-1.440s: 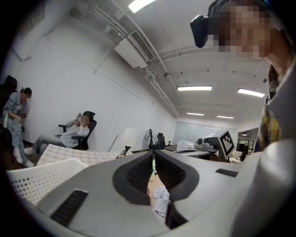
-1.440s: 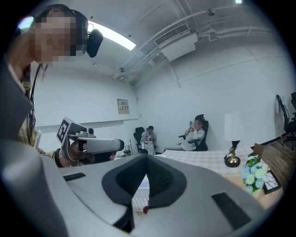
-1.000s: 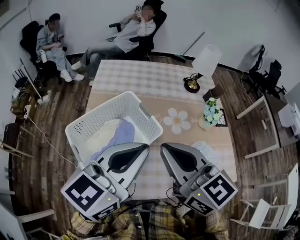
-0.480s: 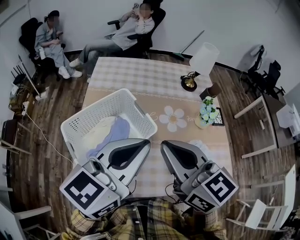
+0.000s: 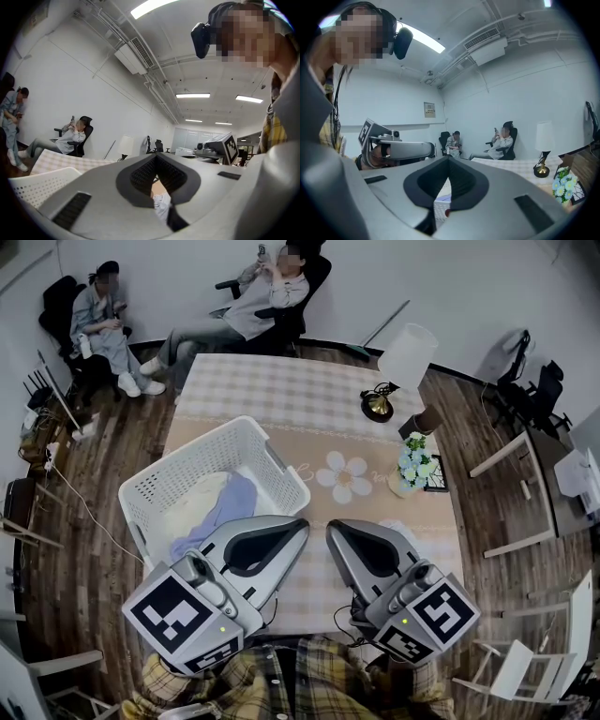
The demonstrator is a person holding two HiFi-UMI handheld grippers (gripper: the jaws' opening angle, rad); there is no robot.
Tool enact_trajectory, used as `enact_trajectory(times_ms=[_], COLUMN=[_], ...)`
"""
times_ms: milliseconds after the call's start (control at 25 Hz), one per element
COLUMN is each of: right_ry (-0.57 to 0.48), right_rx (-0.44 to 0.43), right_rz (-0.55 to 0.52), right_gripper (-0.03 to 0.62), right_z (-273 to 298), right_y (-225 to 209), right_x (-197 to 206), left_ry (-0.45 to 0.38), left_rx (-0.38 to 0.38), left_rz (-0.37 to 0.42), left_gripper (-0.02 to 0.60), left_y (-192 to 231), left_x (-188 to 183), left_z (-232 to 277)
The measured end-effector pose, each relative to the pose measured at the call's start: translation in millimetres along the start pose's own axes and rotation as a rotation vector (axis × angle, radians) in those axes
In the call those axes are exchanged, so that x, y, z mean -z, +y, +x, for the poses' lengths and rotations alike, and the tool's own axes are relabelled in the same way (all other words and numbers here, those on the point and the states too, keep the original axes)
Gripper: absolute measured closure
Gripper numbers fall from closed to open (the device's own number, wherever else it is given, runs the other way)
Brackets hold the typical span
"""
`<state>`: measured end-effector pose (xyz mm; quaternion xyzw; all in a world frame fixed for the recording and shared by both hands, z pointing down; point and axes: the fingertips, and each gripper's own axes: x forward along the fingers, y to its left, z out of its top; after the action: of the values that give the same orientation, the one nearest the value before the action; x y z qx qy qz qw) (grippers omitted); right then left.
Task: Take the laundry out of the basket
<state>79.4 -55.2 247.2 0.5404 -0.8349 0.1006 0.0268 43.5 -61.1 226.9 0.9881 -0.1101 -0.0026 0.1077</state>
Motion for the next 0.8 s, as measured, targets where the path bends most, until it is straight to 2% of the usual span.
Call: enact_trajectory(times_ms=[360,560,800], right_ry=[-0.003,-0.011,-0.016], right_rx=[-0.023,-0.032,-0.075], right_rz=[0.000,0.007,0.010], right_gripper=[0.585,0.585,0.585], right_z=[-8,-18,-24], right_y=[-6,-11,-14], right_x=[0,3,10], left_ry=[0.022,0.050,0.093], left_rx=[-0.022,-0.050,-0.143], left_rz=[0.020,-0.002,-0.033], left_gripper=[0.568,0.568,0.568], left_y=[-9,-16,-19], left_x=[4,15,29], left_z=[8,10,2])
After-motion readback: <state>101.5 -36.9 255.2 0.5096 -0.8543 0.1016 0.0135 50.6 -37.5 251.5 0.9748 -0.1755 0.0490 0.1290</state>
